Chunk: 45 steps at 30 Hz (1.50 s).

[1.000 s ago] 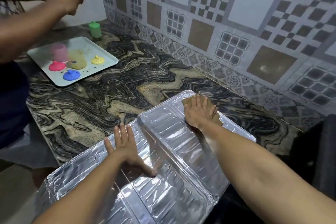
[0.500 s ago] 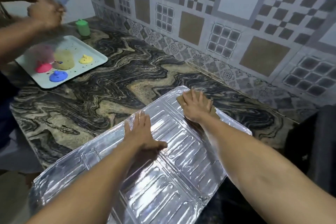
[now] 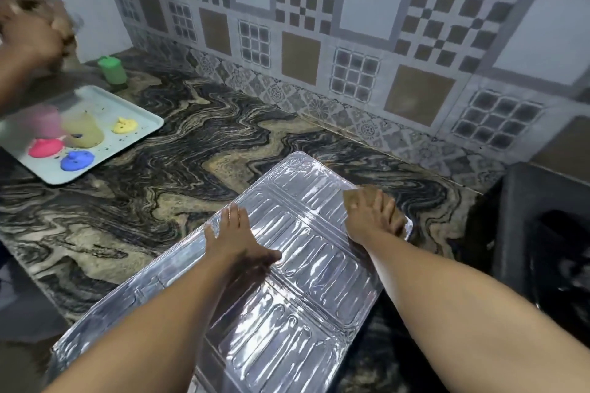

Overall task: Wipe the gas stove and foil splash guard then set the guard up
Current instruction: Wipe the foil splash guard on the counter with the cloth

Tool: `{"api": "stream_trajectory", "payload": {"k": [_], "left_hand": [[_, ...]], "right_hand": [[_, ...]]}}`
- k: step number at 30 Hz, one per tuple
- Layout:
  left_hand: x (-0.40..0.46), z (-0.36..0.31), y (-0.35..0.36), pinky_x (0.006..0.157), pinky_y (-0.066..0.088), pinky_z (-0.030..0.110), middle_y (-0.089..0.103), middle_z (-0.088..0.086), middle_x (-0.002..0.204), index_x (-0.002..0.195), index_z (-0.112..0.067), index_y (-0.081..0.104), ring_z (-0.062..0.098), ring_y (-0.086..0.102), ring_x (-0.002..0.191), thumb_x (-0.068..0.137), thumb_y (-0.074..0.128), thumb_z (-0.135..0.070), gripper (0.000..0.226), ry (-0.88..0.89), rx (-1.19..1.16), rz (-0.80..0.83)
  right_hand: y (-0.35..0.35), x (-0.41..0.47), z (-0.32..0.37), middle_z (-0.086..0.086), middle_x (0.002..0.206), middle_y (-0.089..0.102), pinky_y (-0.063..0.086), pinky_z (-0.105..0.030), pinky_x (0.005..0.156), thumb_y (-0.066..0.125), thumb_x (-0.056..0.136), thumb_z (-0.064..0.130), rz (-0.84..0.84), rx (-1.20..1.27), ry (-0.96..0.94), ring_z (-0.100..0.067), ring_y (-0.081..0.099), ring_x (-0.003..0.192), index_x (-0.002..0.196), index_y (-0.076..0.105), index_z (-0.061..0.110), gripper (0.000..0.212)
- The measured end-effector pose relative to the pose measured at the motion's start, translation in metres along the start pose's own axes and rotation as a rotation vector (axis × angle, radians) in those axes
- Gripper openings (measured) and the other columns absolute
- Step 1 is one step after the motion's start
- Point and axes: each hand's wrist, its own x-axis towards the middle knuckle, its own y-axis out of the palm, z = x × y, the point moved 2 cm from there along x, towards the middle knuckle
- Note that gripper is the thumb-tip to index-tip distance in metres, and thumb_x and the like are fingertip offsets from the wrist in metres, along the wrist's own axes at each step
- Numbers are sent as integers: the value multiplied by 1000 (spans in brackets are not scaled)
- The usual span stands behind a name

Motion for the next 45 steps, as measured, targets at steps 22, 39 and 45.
{"api": "stream_trajectory", "payload": {"k": [22,39,45], "left_hand": [[-1,8,5,115,-13,58,-27,2,157,151,-14,-17,19,-25,145,56,52,-89,140,53,-54,-32],[1,15,-9,115,-8,61,-26,3,158,150,-11,-19,21,-22,146,63,69,-69,136,108,86,72],[4,16,-8,114,-11,59,-28,2,157,149,-12,-21,19,-24,146,64,68,-70,137,93,98,89]], "right_hand": [[-61,-64,8,-16,130,52,41,-31,90,43,81,-13,-572,753,44,-33,51,118,131,51,8,55],[51,-48,68,-4,163,-12,-12,-53,118,6,100,53,-50,-195,-498,-33,-14,148,155,-7,20,65],[46,-7,119,-2,164,-7,-8,-55,118,8,100,56,-9,-192,-635,-28,-9,150,156,-1,23,66]]}}
